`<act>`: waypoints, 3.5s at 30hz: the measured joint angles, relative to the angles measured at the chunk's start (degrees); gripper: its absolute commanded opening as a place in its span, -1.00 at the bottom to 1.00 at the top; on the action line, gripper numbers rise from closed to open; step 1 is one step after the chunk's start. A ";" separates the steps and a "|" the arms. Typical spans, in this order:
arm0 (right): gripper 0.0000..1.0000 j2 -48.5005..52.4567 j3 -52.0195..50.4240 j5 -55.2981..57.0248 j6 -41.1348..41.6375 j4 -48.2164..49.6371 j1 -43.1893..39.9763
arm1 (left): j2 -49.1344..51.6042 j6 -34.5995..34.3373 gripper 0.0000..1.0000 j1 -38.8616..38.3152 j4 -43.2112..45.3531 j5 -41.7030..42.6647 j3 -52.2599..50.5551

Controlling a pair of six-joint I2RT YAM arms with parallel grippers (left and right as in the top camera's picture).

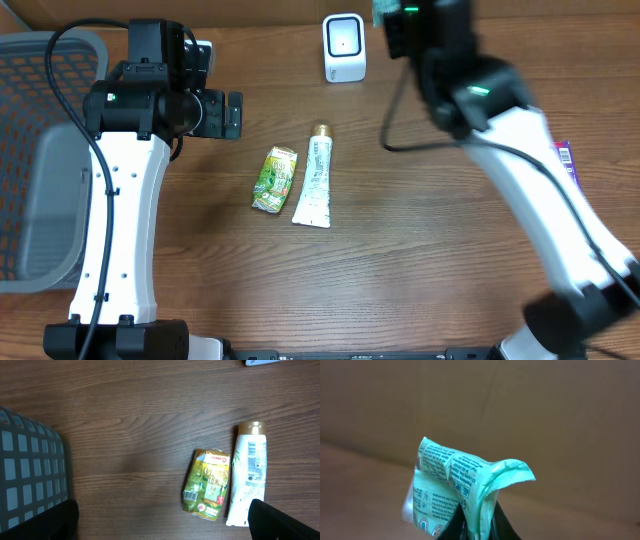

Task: Scan the item barcode
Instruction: 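Lift the snack bag and hold its barcode at the scanner, then carry the snack bag right and set it on the purple packet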

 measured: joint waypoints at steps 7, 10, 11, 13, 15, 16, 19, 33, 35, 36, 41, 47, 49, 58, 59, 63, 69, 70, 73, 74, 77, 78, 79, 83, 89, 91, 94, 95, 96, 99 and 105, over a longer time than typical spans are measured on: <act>-0.93 13.33 -0.33 10.54 -18.84 11.93 2.95 | 0.00 0.00 0.99 0.00 0.00 0.02 0.00; -0.93 15.87 -0.37 11.06 -24.72 17.42 2.86 | 0.00 0.00 1.00 0.00 0.04 0.00 0.00; -0.93 16.35 -0.37 10.91 -26.56 18.75 2.80 | 0.00 0.00 1.00 0.00 0.00 0.00 0.00; -0.93 17.51 -0.37 10.67 -30.64 22.10 2.71 | 0.00 0.00 1.00 0.00 0.02 0.00 0.02; -0.93 19.45 -0.37 10.47 -35.67 26.80 2.71 | 0.00 0.00 1.00 0.00 -0.02 0.04 0.02; -0.93 20.24 -0.42 10.43 -37.68 28.24 2.71 | 0.00 0.00 0.99 0.00 0.00 0.02 0.02; -0.93 23.47 -0.42 10.25 -43.63 34.99 2.71 | 0.00 0.00 1.00 0.00 -0.02 0.02 0.02; -0.93 33.27 -0.42 5.25 -64.15 44.52 2.71 | 0.00 0.00 1.00 0.00 0.00 0.00 0.02; -0.93 33.33 -0.42 4.66 -65.92 45.38 2.67 | 0.00 0.00 0.99 0.00 0.00 0.00 0.02; -0.93 33.33 -0.42 4.39 -66.97 45.53 2.64 | 0.00 0.00 1.00 0.00 0.00 0.02 0.02; -0.93 34.64 -0.42 3.48 -71.67 45.79 2.21 | 0.00 0.00 1.00 0.00 0.00 0.02 0.02; -0.93 36.79 -0.42 2.93 -73.85 45.68 1.62 | 0.00 0.00 0.99 0.00 0.00 0.00 0.02; -0.93 36.85 -0.42 2.91 -74.10 45.64 1.57 | 0.00 0.00 0.99 0.00 0.00 0.02 0.02; -0.93 36.85 -0.42 2.91 -74.42 45.57 1.57 | 0.00 0.00 1.00 0.00 0.00 0.02 0.02; -0.93 36.85 -0.42 2.95 -74.44 45.59 1.60 | 0.00 0.00 0.99 0.00 0.00 0.00 0.02; -0.93 36.85 -0.42 3.06 -74.42 45.20 1.70 | 0.00 0.00 1.00 0.00 -0.02 0.00 0.02; -0.93 35.50 -0.42 5.14 -71.10 43.28 2.91 | 0.00 0.00 1.00 0.00 0.00 0.02 0.02; -0.93 34.53 -0.42 5.70 -69.99 41.77 3.28 | 0.00 0.00 1.00 0.00 0.00 0.00 0.02; -0.93 29.03 -0.57 7.67 -64.35 30.56 4.83 | 0.00 0.00 0.99 0.00 0.00 0.02 0.02; -0.93 26.43 -0.61 8.07 -61.07 25.44 5.53 | 0.00 0.00 0.99 0.00 0.00 0.02 0.02; -0.93 19.23 -0.57 6.34 -49.48 10.97 7.48 | 0.00 0.00 0.99 0.00 -0.02 0.02 0.02; -0.93 16.92 -0.55 4.81 -45.03 6.38 8.04 | 0.00 0.00 1.00 0.00 0.00 0.00 0.02; -0.93 14.82 -0.52 2.49 -40.35 2.71 8.46 | 0.00 0.00 1.00 0.00 -0.02 0.02 0.02; -0.93 8.33 -0.24 -10.93 -20.09 -12.46 7.30 | 0.00 0.00 1.00 0.00 0.02 0.00 0.02; -0.93 7.19 -0.48 -29.16 2.86 -31.15 -4.20 | 0.00 0.00 0.99 0.00 0.00 0.00 0.02; -0.93 7.19 -1.62 -31.67 6.51 -35.78 -9.29 | 0.00 0.00 1.00 0.00 0.00 0.00 0.02; -0.93 7.23 -4.09 -33.66 9.75 -38.95 -16.04 | 0.00 0.00 1.00 0.00 -0.02 0.00 0.02; -0.93 7.28 -5.09 -34.29 10.43 -39.26 -18.36 | 0.00 0.00 0.99 0.00 0.00 0.02 0.02; -0.93 7.30 -6.16 -35.12 11.08 -39.47 -20.48 | 0.00 0.00 0.99 0.00 0.00 0.00 0.02; -0.93 7.54 -8.76 -37.53 12.68 -39.47 -26.25 | 0.00 0.00 1.00 0.00 0.00 0.00 0.02; -0.93 7.76 -11.87 -40.22 13.97 -39.95 -36.65 | 0.00 0.00 0.99 0.00 0.00 0.00 0.02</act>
